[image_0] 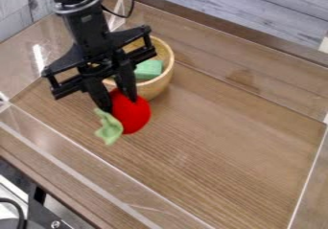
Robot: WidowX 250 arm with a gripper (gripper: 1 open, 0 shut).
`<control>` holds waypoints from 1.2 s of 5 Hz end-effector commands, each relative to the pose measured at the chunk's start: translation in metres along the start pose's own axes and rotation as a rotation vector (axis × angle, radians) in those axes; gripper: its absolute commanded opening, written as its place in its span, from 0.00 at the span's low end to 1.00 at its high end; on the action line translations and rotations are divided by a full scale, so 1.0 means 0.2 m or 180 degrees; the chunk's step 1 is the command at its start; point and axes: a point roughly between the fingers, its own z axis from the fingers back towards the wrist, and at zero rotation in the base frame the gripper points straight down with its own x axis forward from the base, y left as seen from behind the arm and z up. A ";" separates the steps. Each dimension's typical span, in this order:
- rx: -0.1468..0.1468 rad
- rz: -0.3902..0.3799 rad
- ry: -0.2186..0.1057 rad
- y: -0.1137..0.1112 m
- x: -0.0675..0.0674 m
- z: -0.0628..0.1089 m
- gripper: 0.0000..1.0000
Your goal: Move the red object to the left side of the table
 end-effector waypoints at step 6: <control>-0.0010 -0.0419 0.0005 -0.05 0.33 0.14 0.00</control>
